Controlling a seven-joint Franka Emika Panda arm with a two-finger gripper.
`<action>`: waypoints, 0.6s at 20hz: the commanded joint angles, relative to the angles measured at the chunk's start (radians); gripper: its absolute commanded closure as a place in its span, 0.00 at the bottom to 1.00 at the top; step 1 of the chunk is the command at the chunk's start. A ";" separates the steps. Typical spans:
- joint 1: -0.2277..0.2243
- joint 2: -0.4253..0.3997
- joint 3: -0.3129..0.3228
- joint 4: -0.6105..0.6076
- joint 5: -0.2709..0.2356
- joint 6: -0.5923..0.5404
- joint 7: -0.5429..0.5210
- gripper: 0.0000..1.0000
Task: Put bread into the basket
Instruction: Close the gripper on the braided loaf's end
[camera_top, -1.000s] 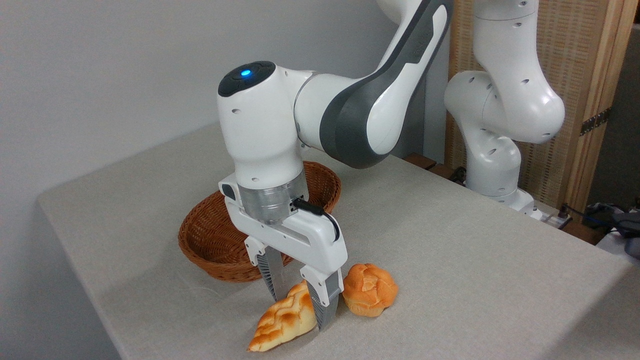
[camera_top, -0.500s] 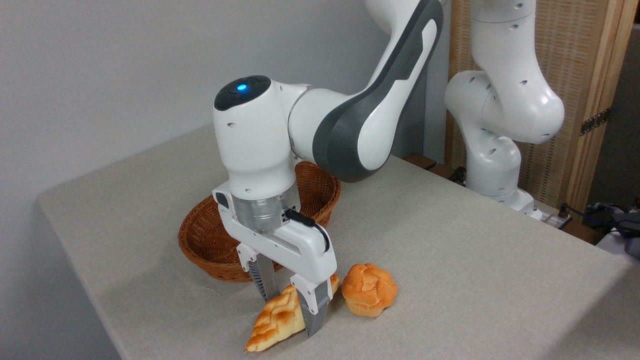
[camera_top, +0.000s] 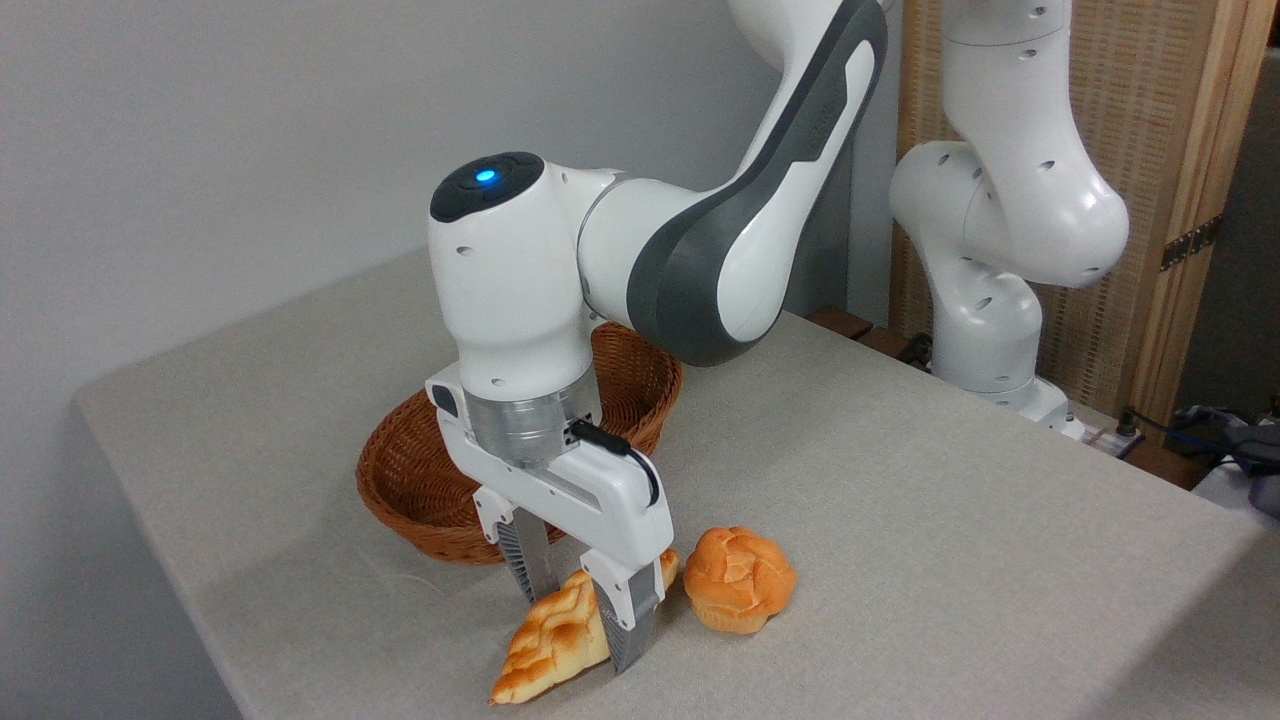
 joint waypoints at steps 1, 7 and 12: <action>-0.006 0.003 0.008 -0.012 -0.020 0.041 0.034 0.45; -0.004 -0.001 0.010 -0.009 -0.023 0.040 0.033 0.51; 0.000 -0.018 0.045 0.005 -0.029 0.035 0.030 0.51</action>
